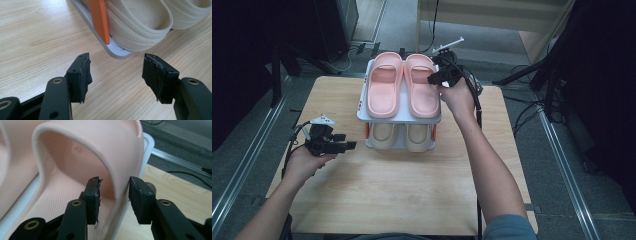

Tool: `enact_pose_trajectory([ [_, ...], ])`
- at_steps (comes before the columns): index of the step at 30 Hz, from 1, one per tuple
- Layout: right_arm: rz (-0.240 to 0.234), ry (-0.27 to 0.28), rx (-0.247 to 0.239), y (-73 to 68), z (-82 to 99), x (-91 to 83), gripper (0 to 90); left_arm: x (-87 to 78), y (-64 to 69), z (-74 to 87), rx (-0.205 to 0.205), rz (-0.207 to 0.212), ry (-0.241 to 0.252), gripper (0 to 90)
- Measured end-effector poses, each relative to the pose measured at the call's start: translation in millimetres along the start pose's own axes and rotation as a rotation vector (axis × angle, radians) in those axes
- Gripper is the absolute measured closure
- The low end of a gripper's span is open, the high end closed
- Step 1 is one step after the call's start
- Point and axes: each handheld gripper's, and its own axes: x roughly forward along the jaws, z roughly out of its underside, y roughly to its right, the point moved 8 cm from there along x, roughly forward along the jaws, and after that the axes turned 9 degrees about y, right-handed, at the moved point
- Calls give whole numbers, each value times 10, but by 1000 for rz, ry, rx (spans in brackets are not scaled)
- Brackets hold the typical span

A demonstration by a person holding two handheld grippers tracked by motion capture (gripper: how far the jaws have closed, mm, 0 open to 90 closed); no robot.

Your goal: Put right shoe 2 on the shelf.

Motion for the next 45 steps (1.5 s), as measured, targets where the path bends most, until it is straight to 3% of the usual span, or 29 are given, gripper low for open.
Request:
enact_pose_trajectory([
  [6,-47,24,1,-108,96,-96,595,1,-4,-2,1,-4,2,395],
  [11,-62,42,-49,-191,143,-155,586,4,-5,-5,1,-3,1,395],
  [16,-77,51,-56,-263,171,-212,571,21,5,-15,8,-4,-3,395],
  [35,-127,88,-36,-344,265,-335,564,94,51,-57,26,17,-15,395],
  [45,-161,143,-53,-367,353,-541,555,133,72,-77,32,26,-20,396],
])
